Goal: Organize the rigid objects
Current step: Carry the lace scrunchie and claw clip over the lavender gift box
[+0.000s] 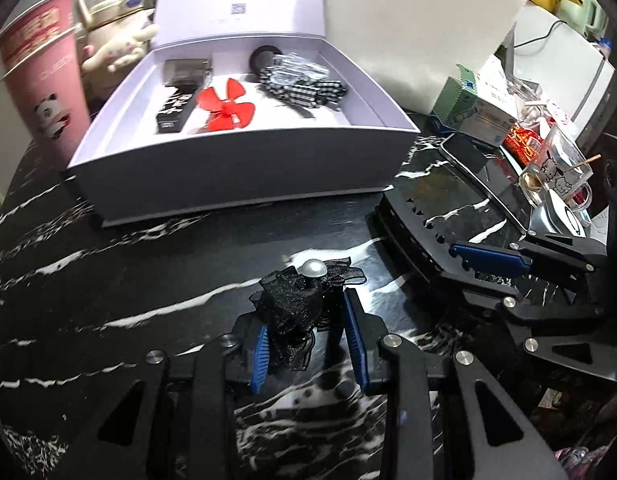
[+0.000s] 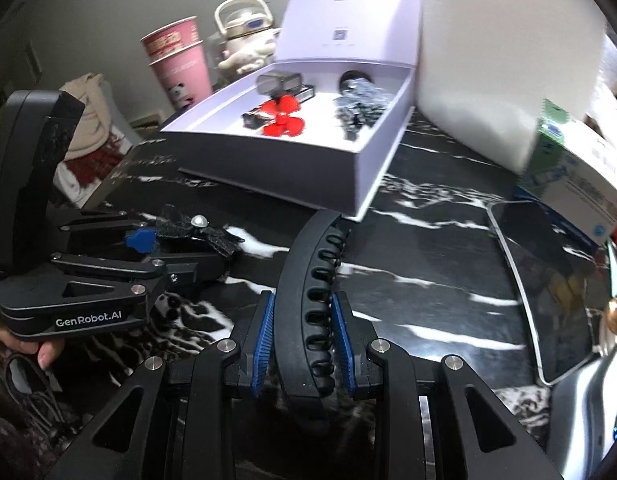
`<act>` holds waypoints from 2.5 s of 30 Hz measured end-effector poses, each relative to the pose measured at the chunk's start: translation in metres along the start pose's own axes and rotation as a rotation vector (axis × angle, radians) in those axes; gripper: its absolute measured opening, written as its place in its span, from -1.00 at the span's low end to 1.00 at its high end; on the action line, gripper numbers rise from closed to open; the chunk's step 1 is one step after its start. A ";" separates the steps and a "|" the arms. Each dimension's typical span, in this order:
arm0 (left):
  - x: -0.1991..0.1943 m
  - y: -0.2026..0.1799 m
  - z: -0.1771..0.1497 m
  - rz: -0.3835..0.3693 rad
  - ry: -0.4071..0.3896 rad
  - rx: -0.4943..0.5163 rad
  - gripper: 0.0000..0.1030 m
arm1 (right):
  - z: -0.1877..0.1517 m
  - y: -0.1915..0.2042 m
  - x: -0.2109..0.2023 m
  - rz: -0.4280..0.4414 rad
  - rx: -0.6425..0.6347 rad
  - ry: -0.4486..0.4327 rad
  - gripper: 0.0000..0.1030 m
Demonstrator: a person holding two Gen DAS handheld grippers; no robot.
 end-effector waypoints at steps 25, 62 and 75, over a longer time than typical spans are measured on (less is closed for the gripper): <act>-0.003 0.020 0.002 0.011 -0.024 -0.037 -0.37 | 0.021 0.015 0.033 -0.119 -0.080 0.032 -0.42; -0.063 0.006 0.070 0.007 -0.194 0.037 -0.37 | 0.077 0.012 -0.027 -0.087 -0.096 -0.110 -0.42; -0.049 0.012 0.105 0.011 -0.190 0.026 -0.37 | 0.111 0.000 -0.020 -0.088 -0.139 -0.136 -0.42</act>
Point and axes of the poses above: each gripper's, at about its wrist camera, not at the fingertips, and x roughly the way its jaws point, y to its left, z to its top, the point moved 5 cm from there along x, roughly the way its jaws point, and after that the axes turned 8 degrees about -x, right-handed, at the moved point
